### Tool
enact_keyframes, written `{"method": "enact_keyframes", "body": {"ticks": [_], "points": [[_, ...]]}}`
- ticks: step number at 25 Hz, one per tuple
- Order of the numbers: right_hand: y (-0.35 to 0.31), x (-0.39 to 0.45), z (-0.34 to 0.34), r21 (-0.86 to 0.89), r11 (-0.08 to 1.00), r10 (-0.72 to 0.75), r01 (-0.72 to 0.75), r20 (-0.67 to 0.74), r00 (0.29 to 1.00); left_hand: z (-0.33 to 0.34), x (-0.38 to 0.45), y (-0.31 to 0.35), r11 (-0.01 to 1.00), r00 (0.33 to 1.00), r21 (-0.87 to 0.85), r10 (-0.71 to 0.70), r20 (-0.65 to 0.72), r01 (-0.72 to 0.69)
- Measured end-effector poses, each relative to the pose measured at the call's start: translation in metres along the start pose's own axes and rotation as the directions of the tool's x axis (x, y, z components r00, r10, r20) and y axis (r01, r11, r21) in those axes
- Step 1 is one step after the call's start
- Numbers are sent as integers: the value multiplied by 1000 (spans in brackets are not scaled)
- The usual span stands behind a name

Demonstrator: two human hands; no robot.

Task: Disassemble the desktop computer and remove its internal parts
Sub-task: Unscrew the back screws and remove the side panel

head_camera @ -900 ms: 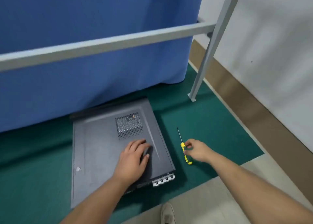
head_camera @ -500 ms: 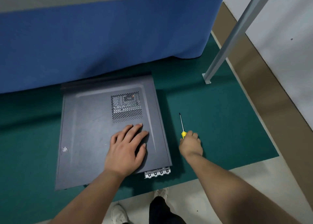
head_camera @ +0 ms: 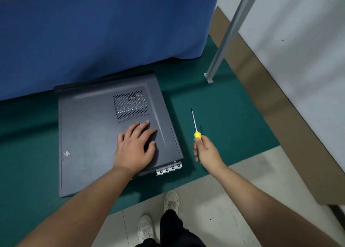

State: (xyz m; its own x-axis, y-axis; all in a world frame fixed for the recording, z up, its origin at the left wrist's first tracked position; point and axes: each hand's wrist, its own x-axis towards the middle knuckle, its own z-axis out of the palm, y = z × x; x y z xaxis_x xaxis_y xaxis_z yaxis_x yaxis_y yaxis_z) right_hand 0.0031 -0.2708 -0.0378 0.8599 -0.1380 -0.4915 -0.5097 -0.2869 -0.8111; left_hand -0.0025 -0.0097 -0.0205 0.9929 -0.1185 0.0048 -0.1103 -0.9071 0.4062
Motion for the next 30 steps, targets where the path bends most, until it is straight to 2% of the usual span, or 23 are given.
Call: {"method": "enact_keyframes", "body": {"ticks": [3, 5, 6, 8, 9, 10, 11, 17, 23, 27, 30], "points": [[-3, -60, 7, 218, 976, -13, 5, 34, 999, -10, -3, 5, 958, 998, -282, -41, 56, 55], [0, -96, 17, 262, 965, -35, 14, 74, 997, -17, -12, 24, 827, 993, -552, -66, 100, 111], [3, -113, 24, 276, 961, -51, 23, 95, 994, -20, -21, 39, 712, 985, -682, -90, 146, 166], [11, -143, 40, 284, 957, -92, 51, 131, 987, -22, -42, 66, 363, 948, -876, -141, 287, 319], [16, -157, 46, 275, 959, -112, 69, 144, 983, -23, -53, 75, 175, 924, -910, -143, 355, 377], [22, -168, 52, 255, 963, -127, 84, 160, 979, -23, -64, 80, 30, 904, -912, -150, 400, 408], [27, -176, 56, 226, 970, -133, 91, 178, 975, -23, -74, 82, -38, 890, -905, -169, 423, 423], [47, -190, 57, -7, 997, -70, 73, 209, 975, -16, -111, 80, -51, 860, -885, -218, 462, 463], [56, -188, 49, -69, 997, -30, 47, 229, 973, -4, -110, 80, -96, 827, -863, -250, 503, 496], [68, -188, 39, -110, 992, -28, 56, 240, 970, 14, -106, 85, -126, 754, -806, -296, 587, 578], [73, -183, 30, -107, 994, 22, 3, 231, 973, 25, -99, 91, -135, 709, -764, -301, 638, 631]]}}
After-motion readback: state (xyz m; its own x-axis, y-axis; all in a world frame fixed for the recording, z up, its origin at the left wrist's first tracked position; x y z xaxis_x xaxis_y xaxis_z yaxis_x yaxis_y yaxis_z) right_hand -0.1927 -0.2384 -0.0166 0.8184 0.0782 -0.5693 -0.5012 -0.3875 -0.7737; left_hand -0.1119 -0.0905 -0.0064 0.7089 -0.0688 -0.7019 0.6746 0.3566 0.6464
